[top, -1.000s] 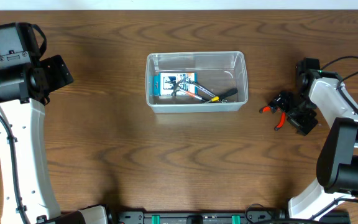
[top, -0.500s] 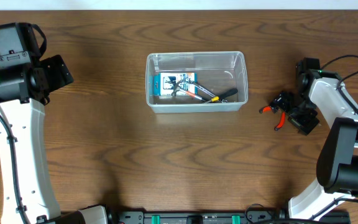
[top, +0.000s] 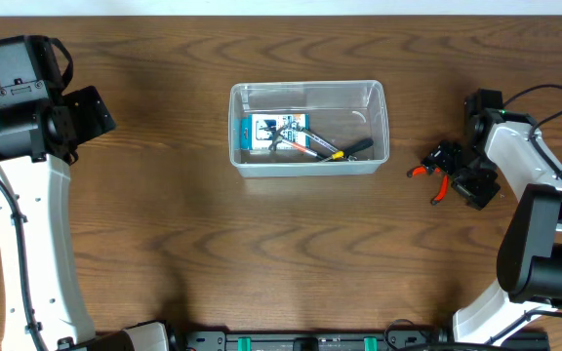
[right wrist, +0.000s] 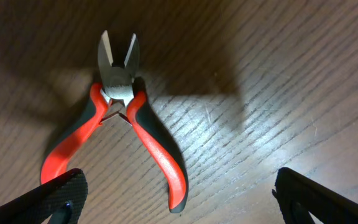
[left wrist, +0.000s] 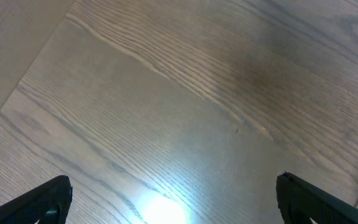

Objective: Pack container
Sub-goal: 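Lower the open right gripper over the red pliers' handles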

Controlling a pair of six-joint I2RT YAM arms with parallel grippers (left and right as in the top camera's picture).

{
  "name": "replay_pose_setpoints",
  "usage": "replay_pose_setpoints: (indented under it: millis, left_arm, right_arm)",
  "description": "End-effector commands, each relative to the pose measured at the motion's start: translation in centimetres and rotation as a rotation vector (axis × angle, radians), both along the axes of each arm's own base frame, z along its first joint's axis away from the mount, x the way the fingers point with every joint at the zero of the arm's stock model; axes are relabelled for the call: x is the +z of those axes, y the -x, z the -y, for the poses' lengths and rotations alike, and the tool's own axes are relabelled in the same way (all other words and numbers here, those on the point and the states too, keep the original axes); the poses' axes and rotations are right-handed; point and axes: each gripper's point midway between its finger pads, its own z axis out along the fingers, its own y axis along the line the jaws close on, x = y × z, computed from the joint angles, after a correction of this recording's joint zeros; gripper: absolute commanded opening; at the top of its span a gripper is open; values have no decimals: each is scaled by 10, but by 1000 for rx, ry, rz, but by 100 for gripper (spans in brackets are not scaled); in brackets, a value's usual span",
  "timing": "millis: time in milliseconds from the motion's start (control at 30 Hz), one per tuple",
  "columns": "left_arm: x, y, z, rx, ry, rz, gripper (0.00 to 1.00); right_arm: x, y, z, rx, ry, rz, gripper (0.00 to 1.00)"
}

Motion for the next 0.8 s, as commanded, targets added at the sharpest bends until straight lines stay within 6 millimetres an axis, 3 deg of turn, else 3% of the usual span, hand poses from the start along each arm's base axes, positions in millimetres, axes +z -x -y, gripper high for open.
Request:
replay_pose_setpoints:
  millis: [0,267,767]
  left_arm:
    - [1,1,-4,0,-20,-8,98]
    - [1,1,-4,0,-20,-8,98]
    - [1,1,-4,0,-20,-8,98]
  right_arm:
    - [-3,1,2,16,-6,-15,99]
    - [-10,10,1,14,-9,-35,99]
    - [-11,4,3,7,-11,-11,99]
